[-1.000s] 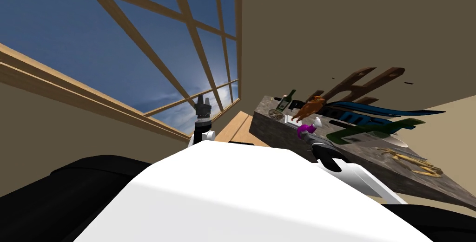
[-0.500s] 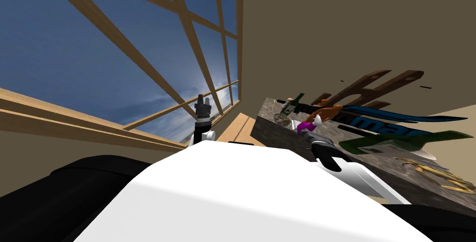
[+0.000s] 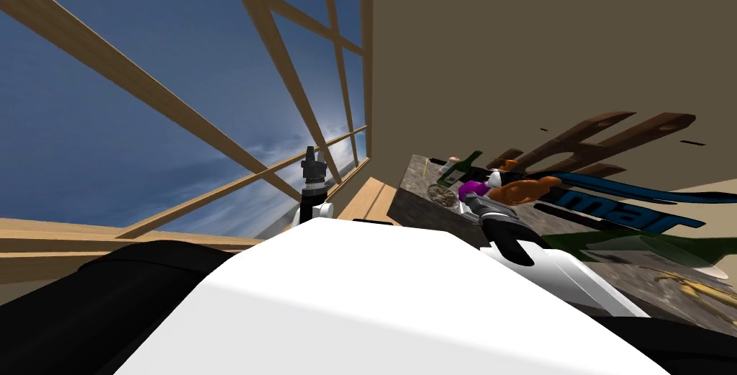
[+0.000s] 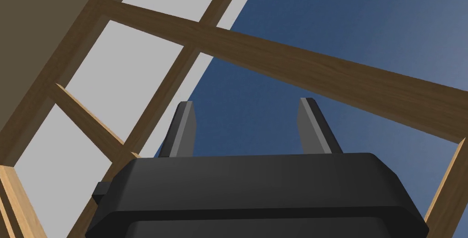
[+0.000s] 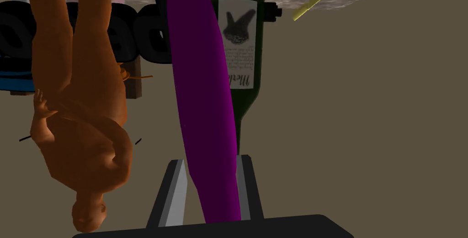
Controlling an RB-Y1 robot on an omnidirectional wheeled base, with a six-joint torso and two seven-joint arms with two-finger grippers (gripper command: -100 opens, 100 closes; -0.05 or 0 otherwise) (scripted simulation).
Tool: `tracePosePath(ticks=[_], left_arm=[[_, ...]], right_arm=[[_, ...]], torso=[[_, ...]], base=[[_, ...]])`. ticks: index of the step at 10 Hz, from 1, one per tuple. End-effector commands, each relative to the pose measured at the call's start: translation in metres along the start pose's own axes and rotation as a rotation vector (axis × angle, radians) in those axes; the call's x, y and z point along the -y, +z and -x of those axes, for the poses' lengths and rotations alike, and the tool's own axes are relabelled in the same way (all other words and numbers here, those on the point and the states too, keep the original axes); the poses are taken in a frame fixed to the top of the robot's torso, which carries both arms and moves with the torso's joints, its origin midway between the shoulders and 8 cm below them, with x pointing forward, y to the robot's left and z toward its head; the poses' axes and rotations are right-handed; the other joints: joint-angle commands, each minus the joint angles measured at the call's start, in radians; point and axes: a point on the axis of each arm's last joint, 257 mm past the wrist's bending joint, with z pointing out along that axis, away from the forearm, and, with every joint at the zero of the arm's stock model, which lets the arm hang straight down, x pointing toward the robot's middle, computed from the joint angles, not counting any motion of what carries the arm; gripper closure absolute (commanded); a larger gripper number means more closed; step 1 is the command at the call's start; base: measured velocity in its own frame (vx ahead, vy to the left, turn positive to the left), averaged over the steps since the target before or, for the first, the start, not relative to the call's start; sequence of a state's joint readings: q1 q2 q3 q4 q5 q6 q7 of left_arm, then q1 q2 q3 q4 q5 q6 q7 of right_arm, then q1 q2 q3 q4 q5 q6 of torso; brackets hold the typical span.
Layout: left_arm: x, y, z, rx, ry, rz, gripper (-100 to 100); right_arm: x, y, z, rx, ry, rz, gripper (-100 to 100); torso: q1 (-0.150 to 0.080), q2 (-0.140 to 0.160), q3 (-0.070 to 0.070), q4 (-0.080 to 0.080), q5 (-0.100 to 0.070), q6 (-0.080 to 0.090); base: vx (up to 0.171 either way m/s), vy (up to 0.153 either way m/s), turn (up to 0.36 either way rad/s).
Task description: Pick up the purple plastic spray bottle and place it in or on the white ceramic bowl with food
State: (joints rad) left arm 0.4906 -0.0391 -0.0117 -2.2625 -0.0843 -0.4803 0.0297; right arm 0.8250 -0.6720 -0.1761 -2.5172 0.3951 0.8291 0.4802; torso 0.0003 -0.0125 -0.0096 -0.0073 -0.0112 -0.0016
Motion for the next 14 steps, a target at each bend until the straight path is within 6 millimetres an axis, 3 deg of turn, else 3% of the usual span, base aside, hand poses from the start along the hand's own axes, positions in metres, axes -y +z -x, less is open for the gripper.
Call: tracePosePath(ticks=[1,4,5,6,10,11,12,13,14], left_arm=[[0.000,0.000,0.000,0.000,0.000,0.000,0],[0.000,0.000,0.000,0.000,0.000,0.000,0],[0.000,0.000,0.000,0.000,0.000,0.000,0],[0.000,0.000,0.000,0.000,0.000,0.000,0],[0.000,0.000,0.000,0.000,0.000,0.000,0],[0.000,0.000,0.000,0.000,0.000,0.000,0],[0.000,0.000,0.000,0.000,0.000,0.000,0],[0.000,0.000,0.000,0.000,0.000,0.000,0],[0.000,0.000,0.000,0.000,0.000,0.000,0]], right_arm=[[-0.012,-0.005,0.014,0.033,0.024,0.024,100],[-0.030,-0.017,0.038,0.081,0.053,0.065,100],[-0.026,-0.014,0.034,0.073,0.048,0.057,100],[-0.026,-0.015,0.036,0.077,0.050,0.060,-100],[-0.026,-0.015,0.036,0.077,0.049,0.060,-100],[-0.026,-0.015,0.036,0.077,0.049,0.060,0],[-0.004,-0.014,0.034,0.054,0.042,0.011,-100],[-0.004,-0.014,0.034,0.054,0.055,0.012,-100],[0.018,-0.015,0.033,0.036,0.040,-0.039,-100]], torso=[[0.000,0.000,0.000,0.000,0.000,0.000],[-0.003,0.007,0.004,0.002,-0.001,0.000],[-0.003,0.010,0.006,0.002,-0.001,0.000],[-0.003,0.012,0.007,0.003,-0.001,0.001],[-0.002,0.015,0.009,0.003,-0.001,0.001],[-0.002,0.015,0.009,0.003,-0.001,0.001],[-0.002,0.015,0.009,0.003,-0.001,0.001],[-0.003,0.017,0.010,0.004,-0.001,0.000],[-0.003,0.019,0.011,0.004,-0.001,0.001]], base=[[0.154,-0.018,-0.047],[0.091,-0.027,-0.022],[0.024,-0.005,0.005],[0.007,-0.001,0.002],[0.000,0.000,0.000],[0.000,0.000,0.000],[-0.044,-0.004,0.262],[-0.061,-0.008,0.161],[-0.080,0.010,0.284]])
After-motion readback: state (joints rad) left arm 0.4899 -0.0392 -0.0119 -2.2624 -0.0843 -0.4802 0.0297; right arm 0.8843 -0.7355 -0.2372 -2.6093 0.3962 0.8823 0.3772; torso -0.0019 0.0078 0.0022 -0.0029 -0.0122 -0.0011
